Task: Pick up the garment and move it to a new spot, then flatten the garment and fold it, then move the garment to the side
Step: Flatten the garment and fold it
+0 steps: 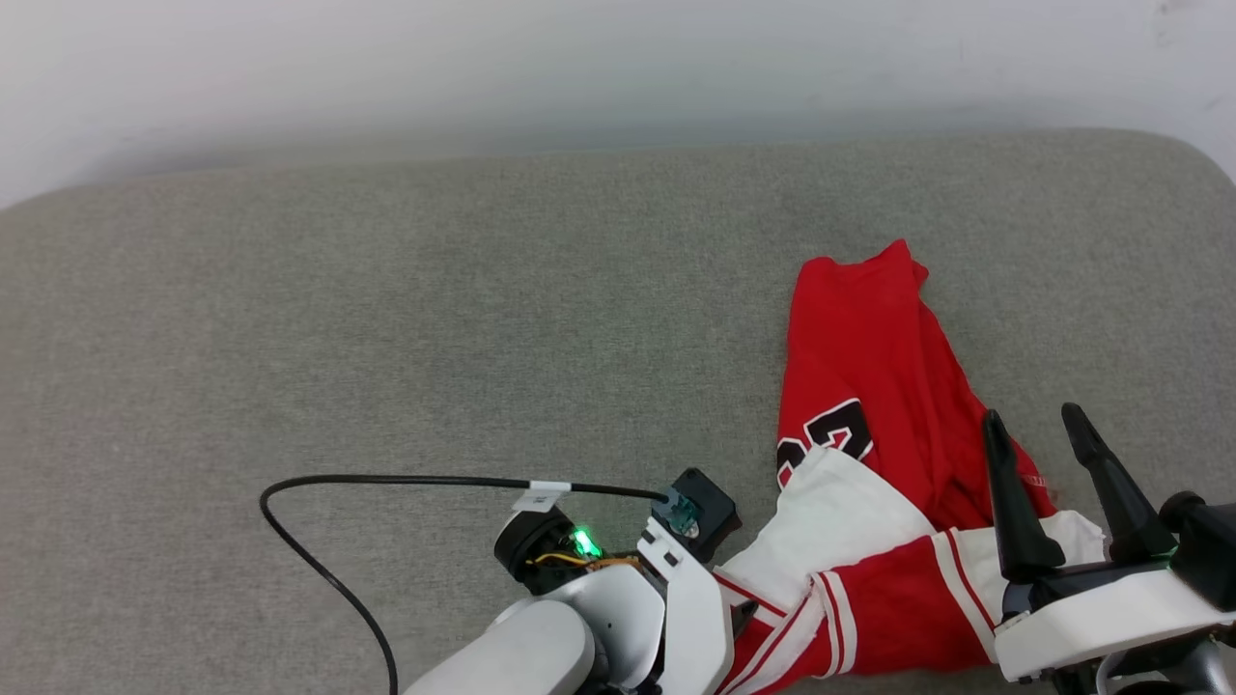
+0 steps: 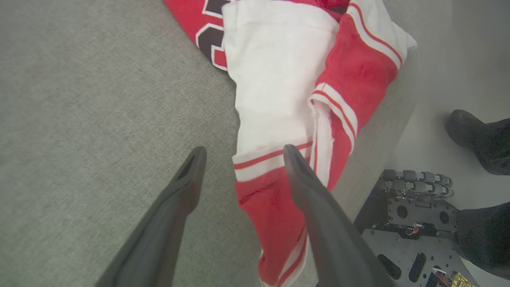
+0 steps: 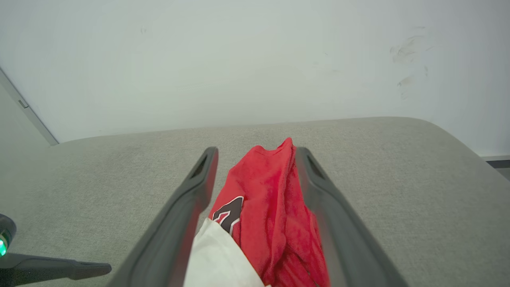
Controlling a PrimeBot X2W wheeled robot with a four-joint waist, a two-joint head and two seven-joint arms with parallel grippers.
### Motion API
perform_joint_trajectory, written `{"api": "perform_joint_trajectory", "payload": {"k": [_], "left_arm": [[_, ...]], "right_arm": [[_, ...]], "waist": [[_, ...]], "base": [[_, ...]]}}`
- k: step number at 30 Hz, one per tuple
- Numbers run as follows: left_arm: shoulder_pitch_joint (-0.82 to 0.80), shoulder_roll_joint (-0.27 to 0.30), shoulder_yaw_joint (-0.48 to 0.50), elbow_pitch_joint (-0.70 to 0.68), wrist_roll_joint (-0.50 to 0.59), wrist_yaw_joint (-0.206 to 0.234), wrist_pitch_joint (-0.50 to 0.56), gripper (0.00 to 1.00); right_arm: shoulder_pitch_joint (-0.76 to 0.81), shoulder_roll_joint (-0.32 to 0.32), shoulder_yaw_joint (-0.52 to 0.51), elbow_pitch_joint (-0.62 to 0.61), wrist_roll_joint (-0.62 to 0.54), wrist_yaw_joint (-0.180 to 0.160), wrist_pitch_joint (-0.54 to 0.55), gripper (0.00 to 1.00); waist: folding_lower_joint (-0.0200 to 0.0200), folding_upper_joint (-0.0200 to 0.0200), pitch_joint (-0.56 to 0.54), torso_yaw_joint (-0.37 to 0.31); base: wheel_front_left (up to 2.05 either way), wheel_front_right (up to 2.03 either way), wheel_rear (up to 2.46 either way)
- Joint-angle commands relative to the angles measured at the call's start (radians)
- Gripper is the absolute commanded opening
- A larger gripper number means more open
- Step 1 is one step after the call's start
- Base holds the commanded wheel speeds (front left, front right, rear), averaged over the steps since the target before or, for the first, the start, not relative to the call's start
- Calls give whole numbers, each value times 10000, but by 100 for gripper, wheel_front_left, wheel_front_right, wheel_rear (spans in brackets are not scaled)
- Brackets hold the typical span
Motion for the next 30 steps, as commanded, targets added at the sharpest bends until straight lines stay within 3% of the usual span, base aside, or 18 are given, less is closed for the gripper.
{"api": "perform_joint_trajectory", "payload": {"k": [1, 8, 9, 10, 11, 12, 15, 20, 26, 30], "left_arm": [[-176, -7, -102, 167, -67, -107, 243, 100], [-501, 12, -712, 1204, -373, -456, 1974, 100], [-515, 16, -790, 1351, -404, -509, 2204, 92], [-527, 17, -880, 1483, -458, -550, 2399, 55], [-542, 23, -957, 1601, -523, -634, 2575, 39], [-550, 17, -1001, 1674, -579, -678, 2664, 0], [-729, 8, -935, 1673, -516, -699, 2356, 0], [-917, 101, -303, 1326, -224, -271, 798, 0], [-494, 618, 599, 420, -41, 623, -710, 0], [212, 1200, 1413, -508, -218, 1503, -1383, 0]], "right_arm": [[-163, 42, 35, 31, -22, -1, -72, 100], [-304, 62, 115, 249, 48, -1, -220, 100], [-322, 65, 117, 254, 71, -1, -240, 100], [-336, 68, 126, 249, 87, -1, -254, 100], [-350, 70, 137, 248, 98, -1, -241, 100], [-362, 73, 146, 245, 99, -1, -248, 100], [-349, 74, 114, 203, 30, -1, -241, 100], [-170, 76, 23, 65, -35, -1, -121, 100], [54, 77, -125, -1, -1, -1, 70, 100], [189, 78, -209, -81, 34, -1, 172, 100]], "waist": [[-1, -1, 330, -276], [-1, -1, 604, -610], [-1, -1, 612, -635], [-1, -1, 617, -657], [-1, -1, 615, -675], [-1, -1, 607, -695], [-1, -1, 494, -687], [-1, -1, 113, -438], [-1, -1, -366, 79], [-1, -1, -545, 399]], "base": [[0, 0, 0], [0, 0, 0], [0, 0, 0], [0, 0, 0], [0, 0, 0], [0, 0, 0], [0, 0, 0], [0, 0, 0], [0, 0, 0], [0, 0, 0]]}}
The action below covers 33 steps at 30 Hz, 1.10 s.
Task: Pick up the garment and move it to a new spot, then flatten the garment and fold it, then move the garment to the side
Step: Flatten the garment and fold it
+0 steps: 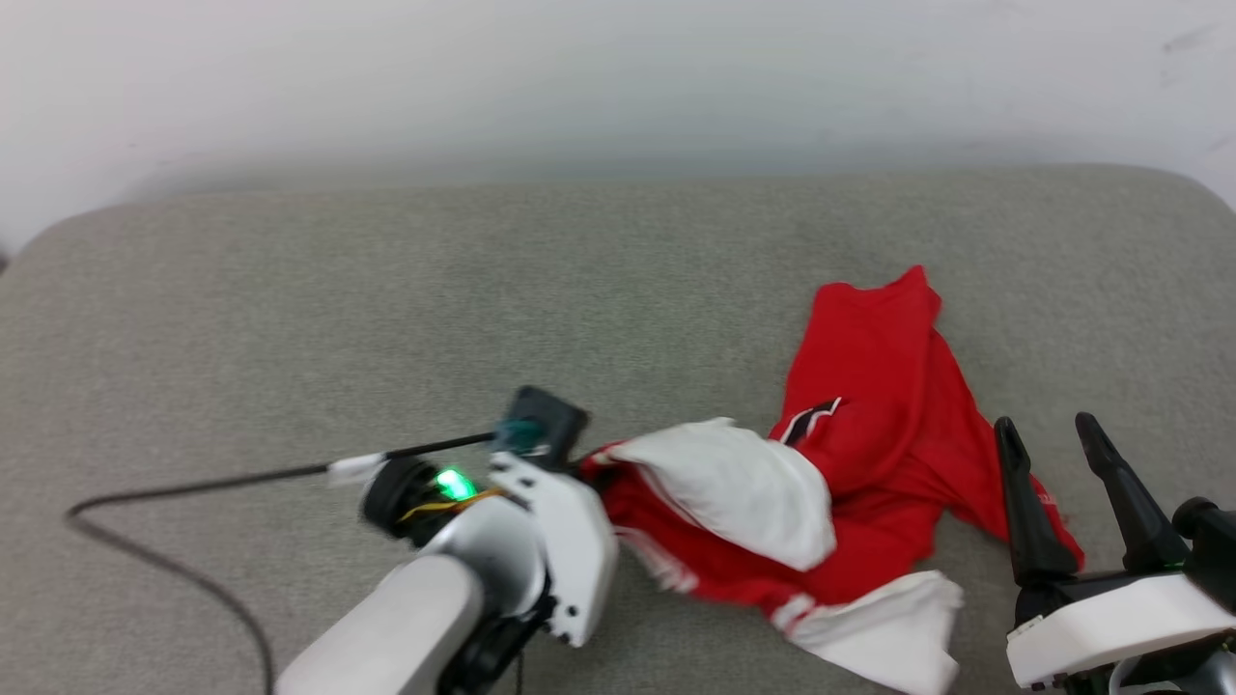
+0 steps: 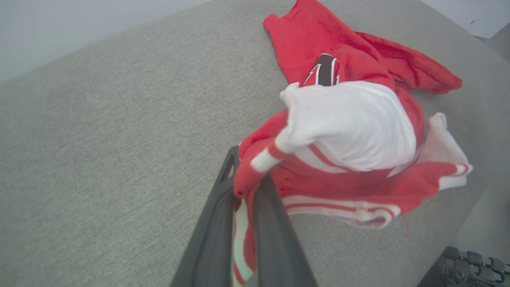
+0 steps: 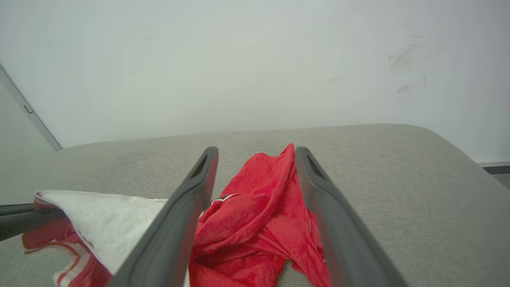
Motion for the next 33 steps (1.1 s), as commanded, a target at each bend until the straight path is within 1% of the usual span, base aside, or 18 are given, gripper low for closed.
{"api": "perform_joint_trajectory", "payload": {"k": [1, 2, 3, 4, 6, 7, 8, 11, 12, 13, 14, 16, 19, 24, 27, 30, 33], "left_arm": [[491, 245, 285, -315, -142, 341, -189, 0], [838, 380, 501, -522, -292, 579, -311, 0], [838, 380, 501, -522, -292, 579, -311, 0], [1207, 532, 731, -715, -437, 825, -409, 0], [2930, 973, 1587, -1055, -1303, 1701, -673, 0], [2930, 973, 1587, -1055, -1303, 1701, -673, 0], [3364, 998, 1775, -1071, -1584, 1859, -712, 0], [4391, 996, 2019, -930, -2195, 2028, -753, 0], [4608, 947, 2039, -850, -2337, 2034, -759, 7], [4751, 913, 2018, -774, -2405, 2011, -781, 47], [4819, 876, 2011, -714, -2426, 1992, -850, 100], [4823, 745, 1993, -637, -2401, 1899, -1069, 100], [4492, 665, 2091, -784, -2087, 1815, -1712, 100], [3982, 777, 2231, -1308, -1419, 1718, -2734, 100], [3566, 924, 2296, -1609, -1033, 1716, -3038, 100], [2993, 1194, 2136, -1661, -792, 1489, -2704, 100], [2216, 1538, 1807, -1367, -728, 971, -1770, 100]], "right_arm": [[128, 37, -21, -79, 30, -3, 31, 100], [136, 37, -39, -93, 34, -3, 55, 100], [136, 37, -39, -93, 34, -3, 55, 100], [155, 37, -52, -110, 49, -3, 86, 100], [216, 40, -37, -143, 90, -3, 141, 100], [216, 40, -37, -143, 90, -3, 141, 100], [218, 39, -26, -148, 103, -3, 158, 100], [243, 42, -17, -174, 88, -3, 171, 100], [246, 43, -9, -184, 81, -3, 180, 100], [252, 42, -3, -203, 70, -3, 184, 100], [261, 44, 9, -220, 62, -3, 199, 100], [291, 46, 13, -228, 64, -3, 220, 100], [329, 48, 37, -226, 72, -3, 269, 100], [393, 47, 122, -295, 29, -3, 324, 100], [424, 48, 115, -355, 65, -3, 355, 100], [430, 47, 108, -439, 83, -3, 386, 100], [301, 48, 109, -522, 54, -3, 377, 100]], "waist": [[-1, 0, -154, 245], [-1, 0, -183, 319], [-1, 0, -183, 319], [-1, 0, -201, 370], [-1, 0, -227, 510], [-1, 0, -227, 510], [-1, 0, -224, 533], [-1, 0, -219, 608], [-1, 0, -224, 620], [-1, 0, -233, 636], [-1, 0, -246, 647], [-1, 0, -306, 680], [-1, 0, -464, 713], [-1, 0, -773, 637], [-1, 0, -855, 577], [-1, 0, -800, 515], [-1, 0, -548, 421]], "base": [[0, 0, 0], [0, 0, 0], [0, 0, 0], [0, 0, 0], [0, 0, 0], [0, 0, 0], [0, 0, 0], [0, 0, 0], [0, 0, 0], [0, 0, 0], [0, 0, 0], [0, 0, 0], [0, 0, 0], [0, 0, 0], [0, 0, 0], [0, 0, 0], [0, 0, 0]]}}
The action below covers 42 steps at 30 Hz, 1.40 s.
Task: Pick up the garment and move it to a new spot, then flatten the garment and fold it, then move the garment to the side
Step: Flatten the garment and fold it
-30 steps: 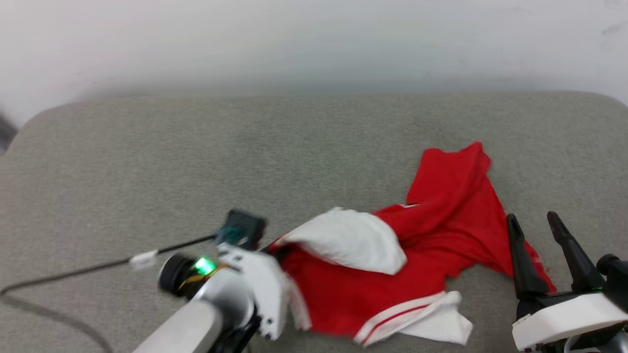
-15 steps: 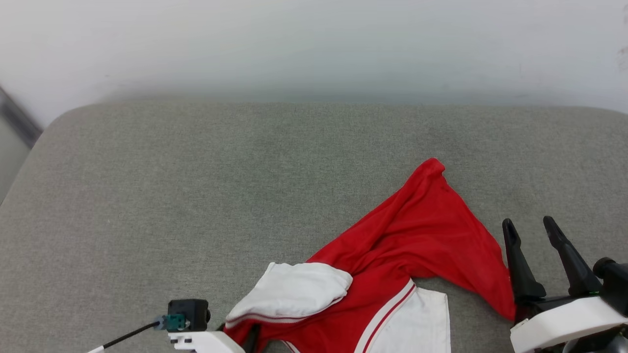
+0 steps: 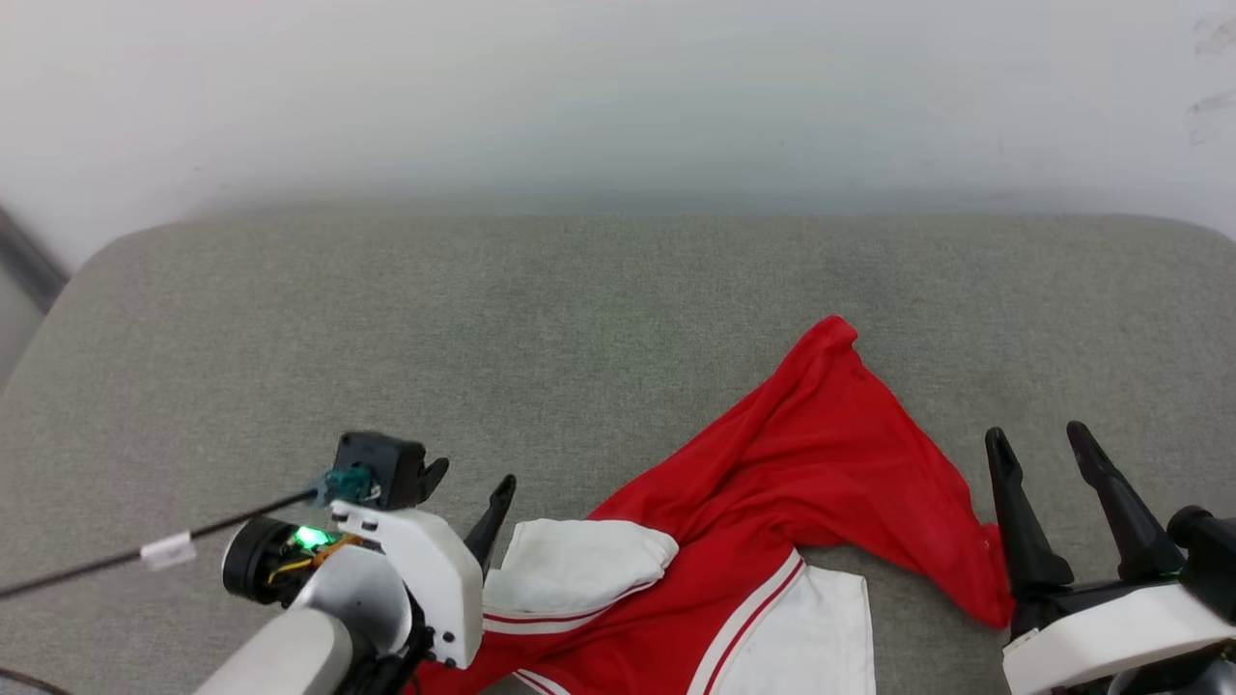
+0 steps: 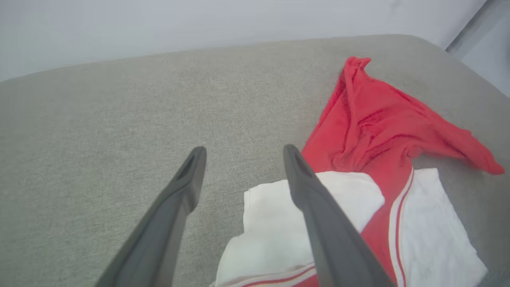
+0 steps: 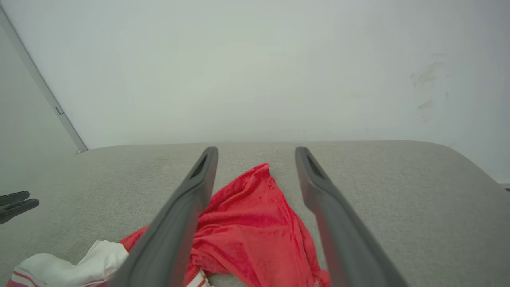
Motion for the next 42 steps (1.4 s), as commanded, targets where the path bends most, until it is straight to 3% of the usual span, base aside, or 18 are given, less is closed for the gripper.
{"api": "perform_joint_trajectory", "payload": {"k": [1, 9, 17, 18, 19, 20, 21, 25, 31, 38, 42], "left_arm": [[-233, 117, -82, 175, -27, -169, 316, 100], [-1734, 338, -1092, 1817, -559, -1628, 3165, 100], [-1944, -36, -2047, 2977, -507, -1908, 4712, 100], [-1943, -98, -2122, 3064, -490, -1939, 4742, 70], [-1974, -177, -2180, 3117, -434, -1968, 4690, 47], [-2014, -265, -2196, 3132, -398, -1982, 4547, 0], [-2041, -328, -2170, 3135, -340, -1960, 4338, 0], [-2144, -326, -1627, 3061, -12, -1395, 2981, 0], [-1591, -58, -371, 2618, -117, -174, 1144, 0], [94, 572, 1146, 1941, -968, 1146, 293, 0], [1134, 573, 1592, 1911, -1603, 1459, 229, 0]], "right_arm": [[-90, 33, 20, -52, 22, -3, -14, 100], [-536, 34, 93, 29, -17, -3, -202, 100], [-723, 36, 67, 218, 67, -3, -352, 100], [-729, 35, 57, 240, 92, -3, -363, 100], [-735, 35, 50, 253, 94, -3, -373, 100], [-736, 35, 34, 270, 92, -3, -377, 100], [-728, 36, 16, 290, 103, -3, -379, 100], [-620, 35, -77, 359, 154, -3, -341, 100], [-445, 31, -154, 377, 192, -3, -274, 100], [-383, 32, -260, 277, 168, -3, -204, 100], [-437, 32, -262, 304, 210, -3, -192, 100]], "waist": [[0, 0, 203, -101], [0, 0, 1228, -573], [0, 0, 1484, -748], [0, 0, 1481, -755], [0, 0, 1472, -756], [0, 0, 1454, -747], [0, 0, 1424, -730], [0, 0, 1237, -587], [0, 0, 937, -275], [0, 0, 875, -48], [0, 0, 995, -32]], "base": [[0, 0, 0], [0, 0, 0], [0, 0, 0], [0, 0, 0], [0, 0, 0], [0, 0, 0], [0, 0, 0], [0, 0, 0], [0, 0, 0], [0, 0, 0], [0, 0, 0]]}}
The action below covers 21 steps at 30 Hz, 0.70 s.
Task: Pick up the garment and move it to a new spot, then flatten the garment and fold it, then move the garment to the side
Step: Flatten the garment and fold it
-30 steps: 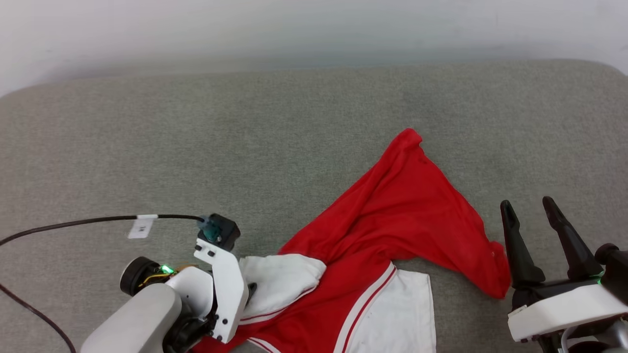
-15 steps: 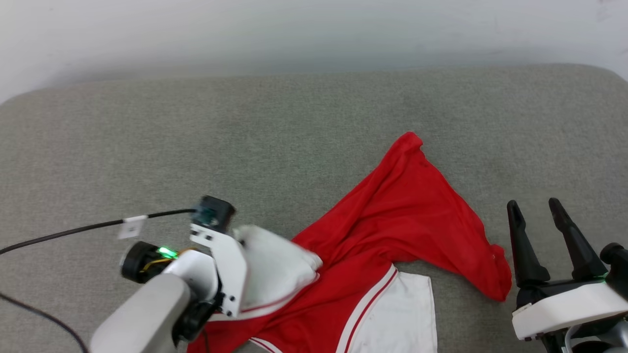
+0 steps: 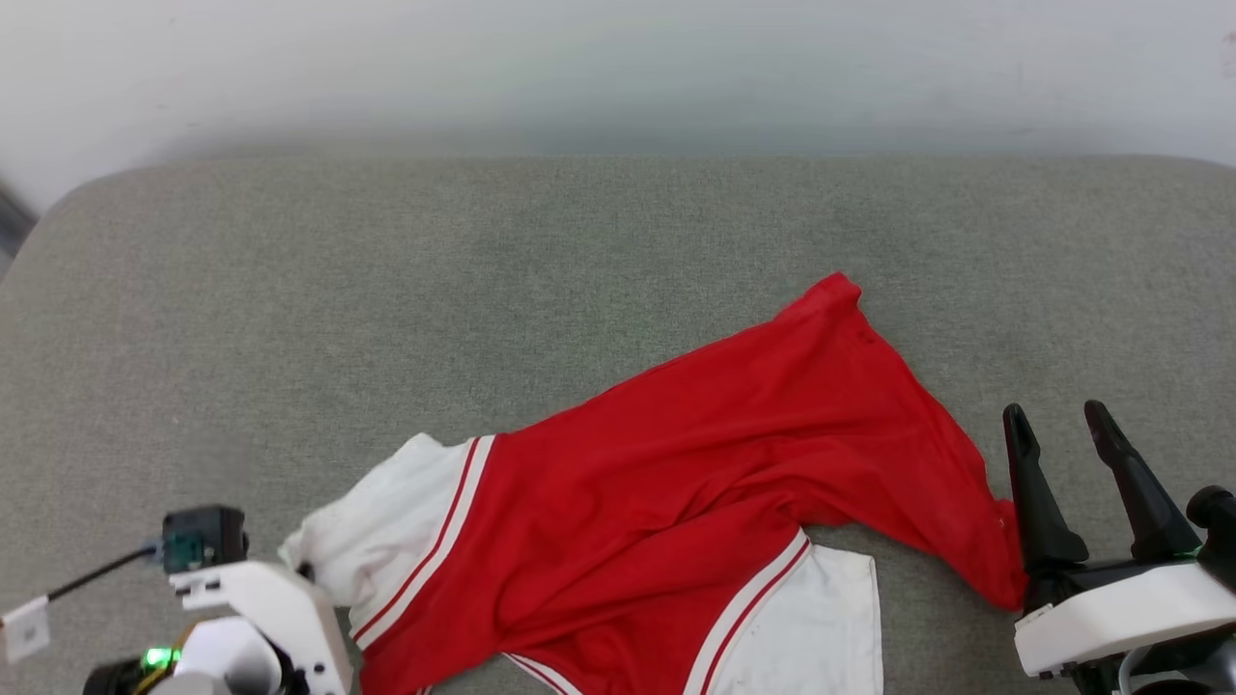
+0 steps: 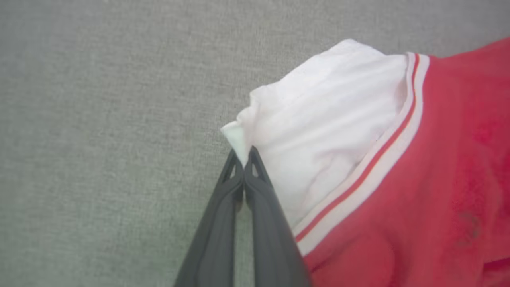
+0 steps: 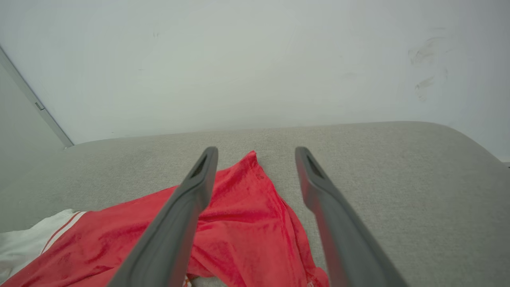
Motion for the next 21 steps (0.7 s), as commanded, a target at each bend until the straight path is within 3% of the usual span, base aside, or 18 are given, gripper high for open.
{"api": "perform_joint_trajectory", "payload": {"k": [1, 4, 5, 6, 7, 13, 21], "left_arm": [[269, -71, 83, 98, -157, 18, -74, 0], [459, -300, 63, 411, -399, -271, -212, 0], [454, -378, 11, 512, -433, -348, -248, 35], [410, -501, 25, 605, -507, -393, -325, 85], [344, -590, 51, 667, -520, -467, -423, 100], [61, -642, 127, 666, 27, -616, -1675, 100], [27, -801, 268, -154, 1054, -201, -3832, 100]], "right_arm": [[-24, 19, -8, 13, 64, -3, -20, 100], [-69, 19, -41, 70, 86, -3, -54, 100], [-84, 19, -43, 88, 76, -3, -56, 100], [-97, 19, -40, 104, 56, -3, -54, 100], [-105, 19, -35, 118, 29, -3, -50, 100], [131, 19, -35, 171, -63, -3, 37, 100], [458, 19, -48, 196, -46, -3, 151, 100]], "waist": [[0, -1, 52, -9], [0, -1, 98, 3], [0, -1, 89, 3], [0, -1, 60, 5], [0, -1, 7, -1], [0, -1, -508, -59], [0, -1, -1031, -74]], "base": [[0, 0, 0], [0, 0, 0], [0, 0, 0], [0, 0, 0], [0, 0, 0], [0, 0, 0], [0, 0, 0]]}}
